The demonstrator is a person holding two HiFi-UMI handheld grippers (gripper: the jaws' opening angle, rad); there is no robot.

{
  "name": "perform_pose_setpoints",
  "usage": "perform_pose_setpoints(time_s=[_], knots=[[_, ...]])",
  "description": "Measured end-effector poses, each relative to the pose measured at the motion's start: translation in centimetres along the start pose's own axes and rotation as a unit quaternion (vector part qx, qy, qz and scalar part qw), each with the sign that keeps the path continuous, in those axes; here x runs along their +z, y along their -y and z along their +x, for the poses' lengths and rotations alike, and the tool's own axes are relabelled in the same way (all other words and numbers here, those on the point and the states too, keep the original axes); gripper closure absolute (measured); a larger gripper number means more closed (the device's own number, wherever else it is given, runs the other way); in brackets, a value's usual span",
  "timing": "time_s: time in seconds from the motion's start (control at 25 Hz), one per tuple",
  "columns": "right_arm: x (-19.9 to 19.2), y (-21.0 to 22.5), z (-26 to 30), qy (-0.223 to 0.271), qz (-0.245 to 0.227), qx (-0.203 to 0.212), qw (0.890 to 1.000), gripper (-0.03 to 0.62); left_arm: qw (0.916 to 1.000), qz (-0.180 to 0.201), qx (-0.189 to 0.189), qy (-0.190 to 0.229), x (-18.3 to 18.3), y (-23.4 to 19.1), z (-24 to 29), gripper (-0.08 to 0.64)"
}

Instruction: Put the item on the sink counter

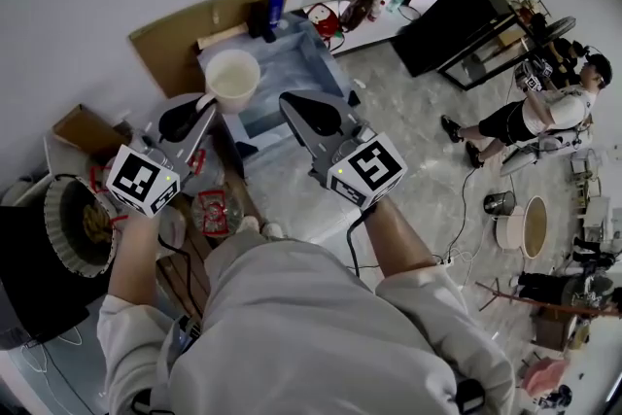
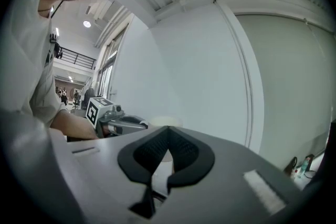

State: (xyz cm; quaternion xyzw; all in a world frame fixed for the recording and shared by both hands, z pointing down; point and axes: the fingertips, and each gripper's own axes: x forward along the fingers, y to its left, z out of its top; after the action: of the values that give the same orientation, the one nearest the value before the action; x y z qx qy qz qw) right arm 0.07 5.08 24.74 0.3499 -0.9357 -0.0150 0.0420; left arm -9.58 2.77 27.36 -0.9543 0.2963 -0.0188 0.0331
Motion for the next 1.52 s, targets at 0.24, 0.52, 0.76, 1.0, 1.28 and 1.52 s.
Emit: perform_pose_setpoints(time_s=[0.24,0.52,0.76,1.0,1.28,1.52], knots=[[-0.1,1.0,2.2,-0.006,-0.001,-0.013,1.000,0.588,0.9999,0.003,-0.010,0.005,-1.1,-3.1,1.0,0.520],[-1.6,1.7,5.1,-0.010,-0.004,-0.021,1.000,0.588,0.9998,-0.001,-0.015,0.009,-3.0,-6.1,1.8,0.520],[-3.3,2.9,6.7,-0.013,-0.001,-0.028,1.000,0.588,0.9998,-0.008,-0.016,0.010,-4.7,-7.9,2.8,0.520],[-4.6,4.3,7.4,-0.014,-0.002,-0.022,1.000,0.588,0.9998,-0.008,-0.009,0.018,-6.3,-8.6,3.8,0.520],[-7.2,6.1,8.7,-0.010,-0.009,0.004,1.000,0.588,0.9996,-0.006,0.003,0.026,-9.0,-9.5,5.6,0.522],[-9.8,7.6,9.5,-0.024,-0.002,0.022,0.999,0.588,0.9998,-0.015,0.008,0.012,-11.6,-10.3,7.7,0.522]])
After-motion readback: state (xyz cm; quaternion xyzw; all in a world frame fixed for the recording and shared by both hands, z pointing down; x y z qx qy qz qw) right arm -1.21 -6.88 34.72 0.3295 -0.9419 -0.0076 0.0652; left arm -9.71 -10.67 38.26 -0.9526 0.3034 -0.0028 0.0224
